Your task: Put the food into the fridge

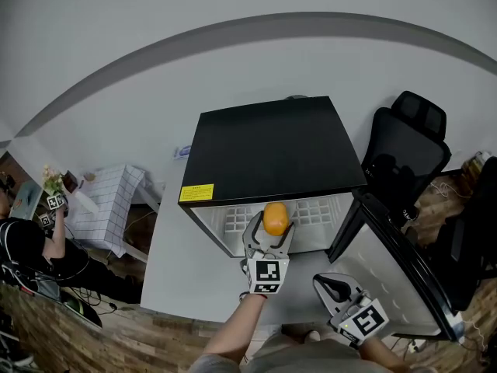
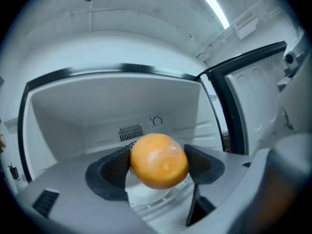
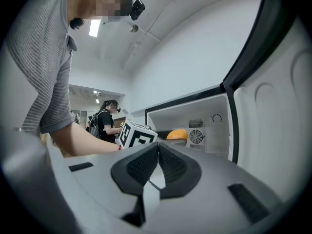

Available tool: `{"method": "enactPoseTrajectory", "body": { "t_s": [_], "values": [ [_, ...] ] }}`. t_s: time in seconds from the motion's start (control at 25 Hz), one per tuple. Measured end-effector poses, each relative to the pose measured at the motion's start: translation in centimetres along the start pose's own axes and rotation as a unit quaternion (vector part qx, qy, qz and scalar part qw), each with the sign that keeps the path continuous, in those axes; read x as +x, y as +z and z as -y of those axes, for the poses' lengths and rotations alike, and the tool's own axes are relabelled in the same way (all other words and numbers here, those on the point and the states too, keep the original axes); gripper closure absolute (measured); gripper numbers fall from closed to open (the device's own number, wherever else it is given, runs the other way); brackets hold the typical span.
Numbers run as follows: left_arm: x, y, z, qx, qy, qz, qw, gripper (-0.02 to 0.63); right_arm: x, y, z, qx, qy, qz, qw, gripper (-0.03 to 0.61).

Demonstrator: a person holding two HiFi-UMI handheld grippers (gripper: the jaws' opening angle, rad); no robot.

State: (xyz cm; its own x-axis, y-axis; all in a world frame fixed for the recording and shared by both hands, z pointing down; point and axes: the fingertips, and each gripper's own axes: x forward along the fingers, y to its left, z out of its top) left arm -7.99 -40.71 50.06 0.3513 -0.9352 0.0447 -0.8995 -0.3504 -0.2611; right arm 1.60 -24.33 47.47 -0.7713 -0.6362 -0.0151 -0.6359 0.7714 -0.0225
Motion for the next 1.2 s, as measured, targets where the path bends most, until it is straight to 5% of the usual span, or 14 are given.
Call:
{"method": "enactPoseTrajectory", "body": {
  "t_s": [0.4, 1.2],
  "values": [
    [-6.2, 5.8, 1.7, -0.023, -0.006, 0.058, 0.9981, 0.249, -1.2, 0.3, -1.4, -0.003, 0.019, -0.007, 1.0, 0.565],
    [-14.1, 8.8, 4.3, -0.051, 0.009, 0.079, 0.9955, 0.249, -3.6, 1.0, -3.2, -0.011, 0.03, 0.011, 0.999, 0.565]
  ]
}}
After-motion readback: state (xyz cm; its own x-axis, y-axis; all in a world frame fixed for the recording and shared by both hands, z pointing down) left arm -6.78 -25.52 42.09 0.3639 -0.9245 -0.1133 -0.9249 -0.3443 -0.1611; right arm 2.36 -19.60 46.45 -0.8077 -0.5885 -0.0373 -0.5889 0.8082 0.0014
